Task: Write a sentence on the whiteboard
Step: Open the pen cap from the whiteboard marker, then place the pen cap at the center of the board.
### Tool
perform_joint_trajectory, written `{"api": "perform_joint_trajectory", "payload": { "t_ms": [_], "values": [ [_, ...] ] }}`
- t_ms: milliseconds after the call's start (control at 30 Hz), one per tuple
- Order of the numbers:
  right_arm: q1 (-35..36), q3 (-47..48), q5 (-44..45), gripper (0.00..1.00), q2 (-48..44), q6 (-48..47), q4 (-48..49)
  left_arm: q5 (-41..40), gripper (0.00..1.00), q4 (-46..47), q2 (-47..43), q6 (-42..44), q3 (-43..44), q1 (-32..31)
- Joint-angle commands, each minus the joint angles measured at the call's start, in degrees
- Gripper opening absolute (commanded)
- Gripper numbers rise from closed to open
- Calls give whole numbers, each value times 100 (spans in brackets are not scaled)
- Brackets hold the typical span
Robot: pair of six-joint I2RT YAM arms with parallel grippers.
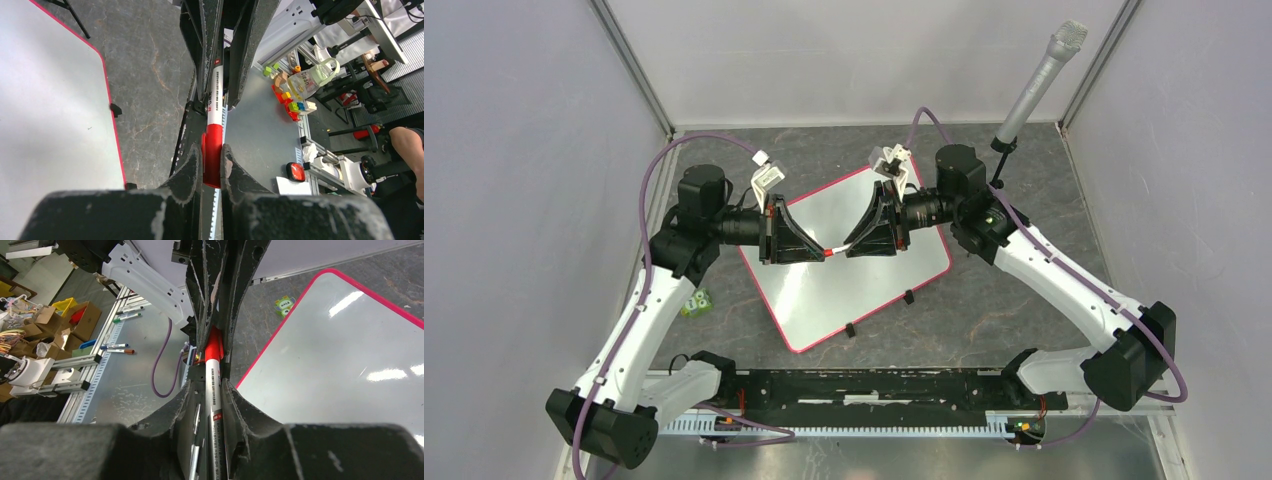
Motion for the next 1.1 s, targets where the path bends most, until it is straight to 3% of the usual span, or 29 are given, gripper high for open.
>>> {"api": "perform_joint_trajectory", "payload": {
  "t_ms": [0,100,300,433,833,1067],
  "values": [
    [68,-3,-57,31,-4,79,332,-37,3,305,31,-233,113,-72],
    [81,3,-27,26,15,84,322,-63,3,305,46,-250,164,-81],
    [95,110,133,1,60,-118,83,-64,3,305,40,-250,145,-90],
    [-9,259,235,0,57,-404,-338,-64,2,278,-21,-204,61,-78],
    [-1348,714,-147,0,-299,-539,-700,-116,2,-385,36,608,-44,102],
    [-1678,359,-181,0,-581,-694,-694,-464,2,-495,-75,621,185,932]
  ]
}}
